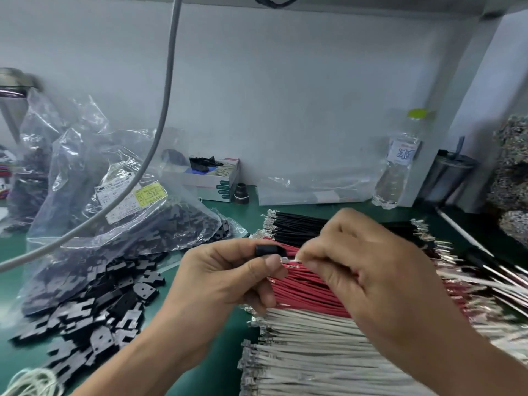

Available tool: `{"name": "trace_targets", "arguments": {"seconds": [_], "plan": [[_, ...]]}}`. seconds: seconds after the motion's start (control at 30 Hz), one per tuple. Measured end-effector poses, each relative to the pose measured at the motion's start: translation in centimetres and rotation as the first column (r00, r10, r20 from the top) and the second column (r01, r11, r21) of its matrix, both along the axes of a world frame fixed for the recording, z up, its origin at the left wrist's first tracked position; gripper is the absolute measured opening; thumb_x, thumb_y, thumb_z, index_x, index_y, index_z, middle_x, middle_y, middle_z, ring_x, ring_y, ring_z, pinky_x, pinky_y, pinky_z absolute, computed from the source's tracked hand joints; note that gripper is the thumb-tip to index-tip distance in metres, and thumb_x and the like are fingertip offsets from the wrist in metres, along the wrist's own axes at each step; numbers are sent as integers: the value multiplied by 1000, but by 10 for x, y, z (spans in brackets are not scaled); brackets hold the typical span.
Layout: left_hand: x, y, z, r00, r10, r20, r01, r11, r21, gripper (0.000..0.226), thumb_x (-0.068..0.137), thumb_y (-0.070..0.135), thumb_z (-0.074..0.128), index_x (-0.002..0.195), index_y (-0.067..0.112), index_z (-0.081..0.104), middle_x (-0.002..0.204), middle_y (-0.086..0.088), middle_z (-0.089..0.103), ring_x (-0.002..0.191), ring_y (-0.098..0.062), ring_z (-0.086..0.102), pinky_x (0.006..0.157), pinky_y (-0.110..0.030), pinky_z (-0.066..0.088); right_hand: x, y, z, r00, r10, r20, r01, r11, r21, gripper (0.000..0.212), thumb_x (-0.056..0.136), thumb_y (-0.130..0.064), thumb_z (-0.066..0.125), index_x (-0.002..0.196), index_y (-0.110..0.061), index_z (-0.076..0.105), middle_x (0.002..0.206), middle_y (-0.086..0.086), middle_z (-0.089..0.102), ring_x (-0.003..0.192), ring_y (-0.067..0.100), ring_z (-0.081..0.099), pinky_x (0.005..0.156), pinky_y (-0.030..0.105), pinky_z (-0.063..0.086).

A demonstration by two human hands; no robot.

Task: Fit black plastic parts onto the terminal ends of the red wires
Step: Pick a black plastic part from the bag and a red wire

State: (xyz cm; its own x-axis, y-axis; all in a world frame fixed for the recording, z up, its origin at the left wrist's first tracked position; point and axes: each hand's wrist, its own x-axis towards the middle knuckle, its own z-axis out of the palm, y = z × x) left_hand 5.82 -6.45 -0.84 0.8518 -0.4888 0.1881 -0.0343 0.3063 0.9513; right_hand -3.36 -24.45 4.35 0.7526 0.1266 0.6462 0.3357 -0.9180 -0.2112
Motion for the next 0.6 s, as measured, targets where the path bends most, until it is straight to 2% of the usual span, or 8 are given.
{"name": "trace_targets", "arguments": {"seconds": [0.1,0.3,0.47,0.53,0.6], "plan": [[3,2,-1,1000,-20,-5,20,1000,10,28,71,16,91,95,6,81,78,-16,75,50,-19,63,48,-26,51,1,-1,-16,999,-2,35,-3,989,147,14,92,-36,61,92,-30,74,86,-17,56,74,8,59,60,26,48],[2,2,-2,998,-65,4,65,998,20,31,71,22,86,96,6,81,78,-17,75,50,-19,63,49,-25,52,5,-4,-25,999,37,9,-38,955,293,10,89,-32,67,90,-29,76,87,-17,63,85,8,66,68,19,48],[-5,0,-1,992,-99,78,90,989,118,21,74,16,87,92,6,82,69,-18,72,50,-20,65,51,-24,53,5,-3,-22,994,82,-66,-56,944,324,11,89,-35,64,88,-30,74,86,-16,63,86,8,65,70,25,49],[-11,-4,-1,983,-157,99,140,977,162,22,75,17,88,91,4,81,67,-21,71,51,-22,66,52,-25,54,2,1,-20,992,97,-82,-72,960,271,11,91,-36,62,90,-31,72,87,-17,61,84,7,63,70,26,49],[-10,-6,-1,992,-100,72,90,987,132,23,70,10,91,91,5,82,72,-22,73,49,-22,65,49,-26,53,-2,-5,-17,998,37,-42,-27,975,219,11,93,-35,60,91,-32,70,88,-16,59,84,7,61,70,22,47]]}}
